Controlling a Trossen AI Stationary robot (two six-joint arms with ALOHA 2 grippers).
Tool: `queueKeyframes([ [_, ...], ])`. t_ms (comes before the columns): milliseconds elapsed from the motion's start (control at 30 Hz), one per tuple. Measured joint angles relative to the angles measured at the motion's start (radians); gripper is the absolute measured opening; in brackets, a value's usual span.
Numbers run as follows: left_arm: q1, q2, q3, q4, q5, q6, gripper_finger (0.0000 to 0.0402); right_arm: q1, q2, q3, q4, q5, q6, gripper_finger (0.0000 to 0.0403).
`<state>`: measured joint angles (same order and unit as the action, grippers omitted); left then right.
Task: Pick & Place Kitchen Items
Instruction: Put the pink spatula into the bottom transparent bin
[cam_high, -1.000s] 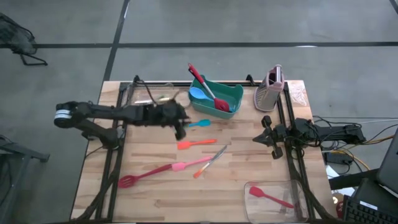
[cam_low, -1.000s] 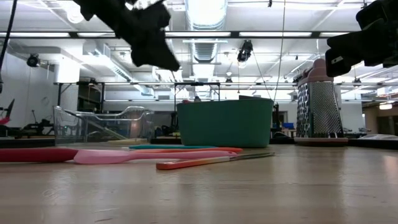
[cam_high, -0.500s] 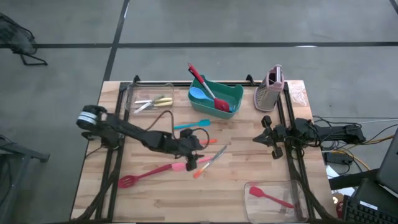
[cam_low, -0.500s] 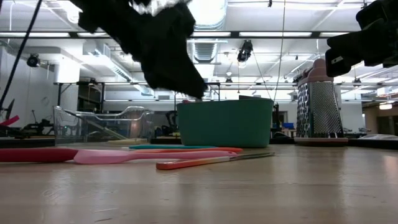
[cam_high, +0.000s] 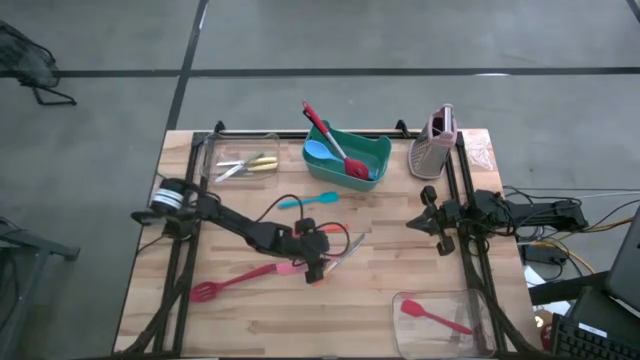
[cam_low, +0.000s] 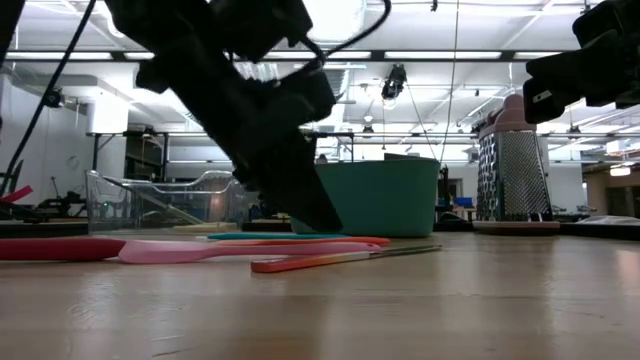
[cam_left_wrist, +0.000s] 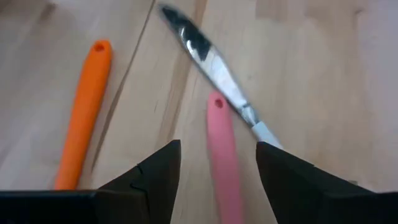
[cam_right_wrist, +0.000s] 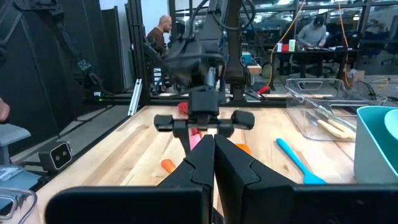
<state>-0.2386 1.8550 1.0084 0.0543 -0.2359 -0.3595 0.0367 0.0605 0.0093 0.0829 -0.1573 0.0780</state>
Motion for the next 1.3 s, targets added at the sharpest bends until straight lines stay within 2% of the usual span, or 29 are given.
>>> queueKeyframes([
  [267, -0.002, 0.059, 0.002, 0.002, -0.008, -0.010, 0.0213, 0.000, 0.000, 0.000, 0.000, 0.000, 0.000, 0.0008],
  [367, -0.007, 0.079, 0.004, 0.005, -0.008, -0.010, 0.0201, 0.000, 0.000, 0.000, 0.000, 0.000, 0.000, 0.0008],
  [533, -0.012, 0.092, 0.005, 0.007, 0.003, -0.010, 0.0133, 0.000, 0.000, 0.000, 0.000, 0.000, 0.000, 0.0008],
  [733, -0.005, 0.094, 0.004, -0.001, 0.083, -0.014, 0.0040, 0.000, 0.000, 0.000, 0.000, 0.000, 0.000, 0.0008],
  [1033, -0.003, 0.069, 0.009, -0.005, 0.117, 0.012, 0.0021, 0.000, 0.000, 0.000, 0.000, 0.000, 0.000, 0.0008],
  [1300, -0.008, 0.046, 0.011, -0.012, 0.232, 0.019, 0.0001, 0.000, 0.000, 0.000, 0.000, 0.000, 0.000, 0.0008],
])
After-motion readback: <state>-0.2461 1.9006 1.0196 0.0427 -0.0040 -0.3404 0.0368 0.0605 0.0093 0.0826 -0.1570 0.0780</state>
